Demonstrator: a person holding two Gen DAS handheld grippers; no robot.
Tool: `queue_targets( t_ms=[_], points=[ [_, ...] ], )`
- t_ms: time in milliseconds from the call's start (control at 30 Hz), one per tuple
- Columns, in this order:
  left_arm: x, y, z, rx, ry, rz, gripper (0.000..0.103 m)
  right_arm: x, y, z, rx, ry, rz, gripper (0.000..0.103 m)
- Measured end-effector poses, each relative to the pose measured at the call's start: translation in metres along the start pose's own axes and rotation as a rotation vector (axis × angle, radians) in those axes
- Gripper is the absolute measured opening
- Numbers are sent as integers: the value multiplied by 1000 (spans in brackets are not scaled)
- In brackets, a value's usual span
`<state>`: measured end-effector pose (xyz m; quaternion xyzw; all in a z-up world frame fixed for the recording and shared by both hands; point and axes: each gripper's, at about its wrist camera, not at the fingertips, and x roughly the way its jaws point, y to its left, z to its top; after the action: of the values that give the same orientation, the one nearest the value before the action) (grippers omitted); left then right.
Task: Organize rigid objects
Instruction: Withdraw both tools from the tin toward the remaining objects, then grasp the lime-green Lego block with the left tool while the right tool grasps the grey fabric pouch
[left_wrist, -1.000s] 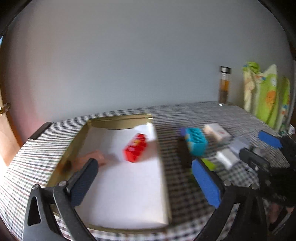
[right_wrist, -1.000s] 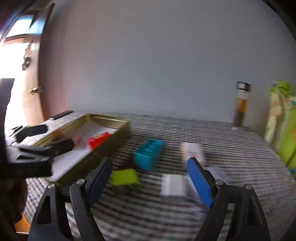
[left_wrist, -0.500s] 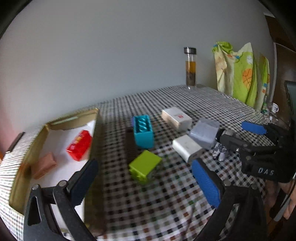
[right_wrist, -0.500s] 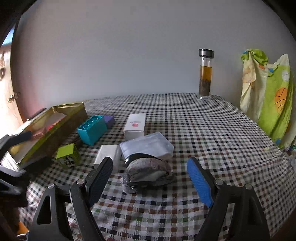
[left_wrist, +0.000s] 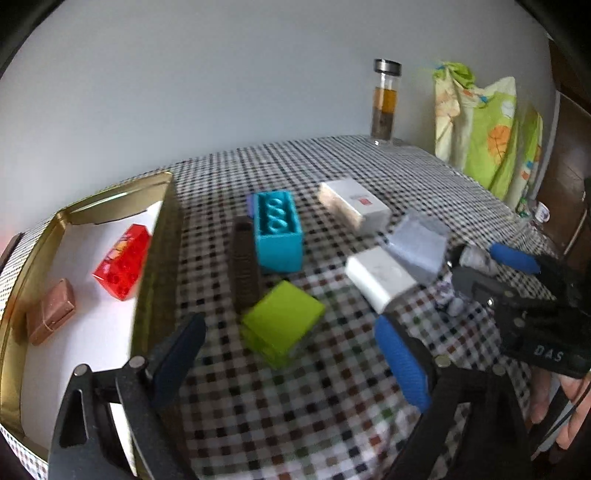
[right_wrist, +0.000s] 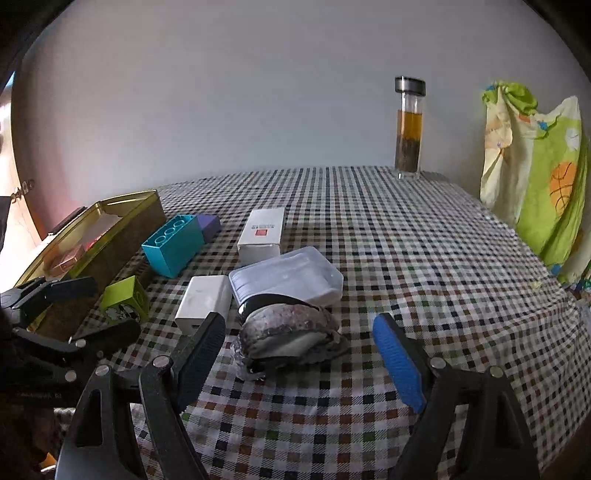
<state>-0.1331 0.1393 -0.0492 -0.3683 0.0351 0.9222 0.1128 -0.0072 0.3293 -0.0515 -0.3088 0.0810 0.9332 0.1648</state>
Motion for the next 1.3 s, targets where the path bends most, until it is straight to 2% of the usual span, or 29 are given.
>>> queue_targets(
  t_ms=[133,233,367,467,567,733,833,933,1000,1067,1100,1167,1200,1300],
  points=[
    [7,0,1,28,16,8,95,5,-3,0,14,31,13,84],
    [6,-8,0,42,10,-40,95,7,-4,0,20,38,17,84],
    [13,-8,1,42,39,-17,97,5,-5,-1,26,29,18,84],
    [13,-3,3,47,37,16,100,4,-5,-1,28,28,21,84],
    [13,0,3,59,40,14,100,5,-5,0,30,29,21,84],
    [12,17,4,31,43,55,100,4,-5,0,36,29,23,84],
    [8,24,3,11,27,34,101,4,-4,0,37,27,22,84],
    [8,16,2,51,28,18,99,4,-2,0,25,26,12,84],
    [7,7,1,95,31,20,87,5,0,1,13,33,2,84],
    [9,-1,-1,136,48,2,74,7,0,1,13,45,-6,80],
    [11,-1,-1,142,64,-7,68,8,-1,1,19,52,-2,75],
    [17,3,0,122,96,-32,61,8,-3,2,33,54,-4,72],
    [18,4,1,110,105,-44,52,8,-4,1,39,54,-3,69],
    [19,12,1,71,118,-76,46,8,-4,1,35,57,-3,68]
  ],
)
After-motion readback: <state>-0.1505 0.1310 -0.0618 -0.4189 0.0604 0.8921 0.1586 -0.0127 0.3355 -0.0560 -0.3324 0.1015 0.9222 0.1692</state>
